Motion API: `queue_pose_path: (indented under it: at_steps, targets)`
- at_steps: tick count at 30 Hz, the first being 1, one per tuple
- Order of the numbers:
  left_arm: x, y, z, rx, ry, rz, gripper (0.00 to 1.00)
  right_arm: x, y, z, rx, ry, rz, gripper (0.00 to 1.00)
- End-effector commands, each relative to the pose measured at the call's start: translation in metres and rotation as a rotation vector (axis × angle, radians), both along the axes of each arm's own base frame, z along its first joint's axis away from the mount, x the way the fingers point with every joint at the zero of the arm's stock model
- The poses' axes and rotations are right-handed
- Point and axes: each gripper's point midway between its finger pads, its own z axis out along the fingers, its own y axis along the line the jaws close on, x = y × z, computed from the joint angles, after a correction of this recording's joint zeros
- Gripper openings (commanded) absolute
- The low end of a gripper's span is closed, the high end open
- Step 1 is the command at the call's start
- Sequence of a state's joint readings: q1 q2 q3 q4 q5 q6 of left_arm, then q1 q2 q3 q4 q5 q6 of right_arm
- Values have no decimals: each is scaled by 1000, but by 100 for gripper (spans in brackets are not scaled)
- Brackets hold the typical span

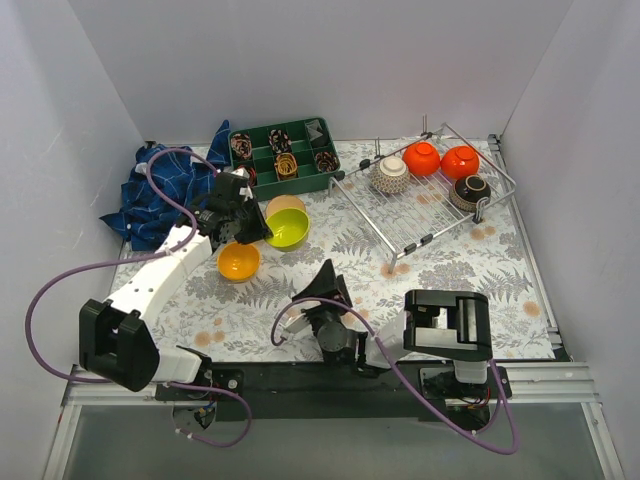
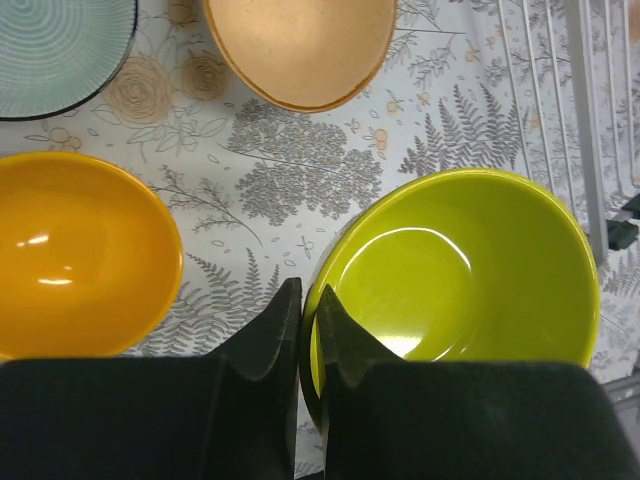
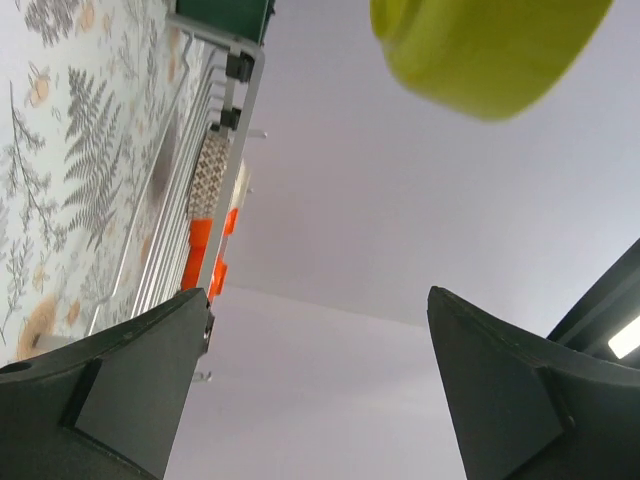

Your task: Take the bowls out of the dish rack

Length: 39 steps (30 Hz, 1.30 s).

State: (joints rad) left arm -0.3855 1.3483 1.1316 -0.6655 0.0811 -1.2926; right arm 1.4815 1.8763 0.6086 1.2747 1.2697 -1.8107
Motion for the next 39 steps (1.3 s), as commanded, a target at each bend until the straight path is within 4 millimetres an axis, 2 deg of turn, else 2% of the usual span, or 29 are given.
queue_pose_path:
  at_steps: [1, 11, 19, 23, 28, 33, 37, 38, 39]
  targets:
    - [7, 22, -1, 85, -103, 49, 0, -5, -56, 53, 728, -2, -129, 99]
    - [-2, 24, -41, 117, -110, 7, 0, -6, -88, 55, 830, 30, -250, 98]
    - [5, 17, -65, 152, -140, -34, 0, -4, -93, 65, 961, 42, -293, 99]
    - [13, 13, -78, 183, -135, -49, 0, 9, -96, 74, 1048, 23, -345, 98]
    - [18, 9, -101, 232, -114, -64, 0, 30, -94, 104, 1175, -27, -380, 99]
    - [20, 11, -115, 277, -97, -56, 1, 50, -99, 121, 1223, -82, -421, 99]
    - [19, 14, -120, 292, -96, -48, 7, 59, -105, 127, 1240, -107, -452, 99]
    - [19, 14, -120, 293, -98, -49, 10, 61, -105, 129, 1245, -113, -451, 99]
    - [18, 14, -120, 291, -99, -49, 18, 63, -104, 126, 1239, -114, -457, 98]
